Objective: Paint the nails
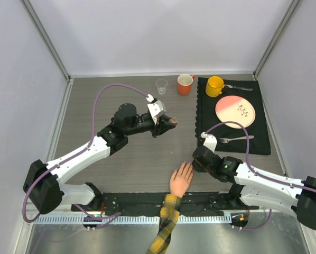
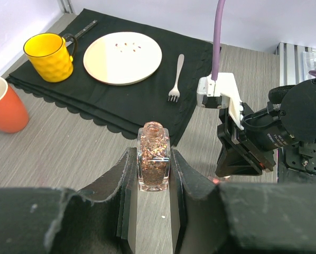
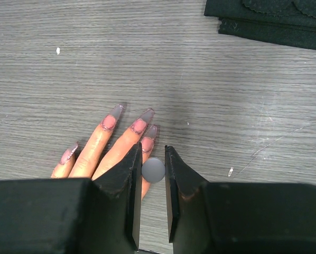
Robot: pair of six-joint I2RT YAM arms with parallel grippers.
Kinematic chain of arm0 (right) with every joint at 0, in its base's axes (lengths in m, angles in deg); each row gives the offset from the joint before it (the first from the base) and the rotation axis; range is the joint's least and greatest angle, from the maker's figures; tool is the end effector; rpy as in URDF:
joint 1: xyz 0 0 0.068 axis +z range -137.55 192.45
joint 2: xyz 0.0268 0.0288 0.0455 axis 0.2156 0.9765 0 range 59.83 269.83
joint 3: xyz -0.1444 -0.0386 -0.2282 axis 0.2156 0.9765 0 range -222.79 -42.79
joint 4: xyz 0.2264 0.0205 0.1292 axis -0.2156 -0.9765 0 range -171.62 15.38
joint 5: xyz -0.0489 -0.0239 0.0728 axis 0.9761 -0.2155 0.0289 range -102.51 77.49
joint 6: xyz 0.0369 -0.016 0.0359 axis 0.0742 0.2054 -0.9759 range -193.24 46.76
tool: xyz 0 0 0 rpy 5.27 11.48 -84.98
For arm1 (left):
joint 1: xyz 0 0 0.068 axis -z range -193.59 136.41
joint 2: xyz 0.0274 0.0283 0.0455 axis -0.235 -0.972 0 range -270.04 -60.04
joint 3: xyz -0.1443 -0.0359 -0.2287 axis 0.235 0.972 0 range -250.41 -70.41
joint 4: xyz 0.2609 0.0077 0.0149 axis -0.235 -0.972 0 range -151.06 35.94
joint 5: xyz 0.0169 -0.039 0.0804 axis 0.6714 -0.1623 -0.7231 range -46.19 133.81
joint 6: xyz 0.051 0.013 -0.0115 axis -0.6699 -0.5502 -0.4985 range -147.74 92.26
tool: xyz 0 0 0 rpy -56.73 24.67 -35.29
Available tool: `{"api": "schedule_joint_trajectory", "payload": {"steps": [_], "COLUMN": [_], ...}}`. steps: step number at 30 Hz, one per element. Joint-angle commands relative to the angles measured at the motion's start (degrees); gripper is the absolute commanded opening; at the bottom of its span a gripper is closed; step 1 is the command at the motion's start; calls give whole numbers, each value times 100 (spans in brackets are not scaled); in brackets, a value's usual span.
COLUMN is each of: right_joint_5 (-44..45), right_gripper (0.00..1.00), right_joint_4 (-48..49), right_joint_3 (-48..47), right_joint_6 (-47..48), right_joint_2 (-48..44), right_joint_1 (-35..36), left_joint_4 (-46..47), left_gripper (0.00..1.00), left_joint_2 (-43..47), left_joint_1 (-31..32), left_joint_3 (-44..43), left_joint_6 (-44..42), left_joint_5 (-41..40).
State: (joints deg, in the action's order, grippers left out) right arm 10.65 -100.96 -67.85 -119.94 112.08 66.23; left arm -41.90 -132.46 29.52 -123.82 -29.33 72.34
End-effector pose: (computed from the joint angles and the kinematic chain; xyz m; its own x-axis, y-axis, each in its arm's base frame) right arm 0.1100 0.1266 0.1778 -0.7653 0.0876 -0.6377 -0.0682 0.9741 0.2156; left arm 0.2044 -0.2147 0.3295 -0.0609 0.0903 -0.9941 0.9487 0.3148 -0.0295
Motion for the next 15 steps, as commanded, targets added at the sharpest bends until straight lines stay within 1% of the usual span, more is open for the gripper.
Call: {"api": "schedule_joint_trajectory", "payload": {"steps": [1, 15], "right_joint_5": [198, -241], "right_gripper": [1, 1], "right_joint_4": [174, 60], "right_joint_3": [-104, 1], "right_joint_6": [3, 29], "right_joint_2": [66, -162], "right_joint_1": [-34, -34], "left_joint_4": [243, 243], "left_gripper": [0, 0], "left_joint_2": [158, 229], "left_joint_1": [22, 22], "left_joint_3": [-170, -170], "left_joint_6": [-44, -53], "left_joint_5": [47, 38]}}
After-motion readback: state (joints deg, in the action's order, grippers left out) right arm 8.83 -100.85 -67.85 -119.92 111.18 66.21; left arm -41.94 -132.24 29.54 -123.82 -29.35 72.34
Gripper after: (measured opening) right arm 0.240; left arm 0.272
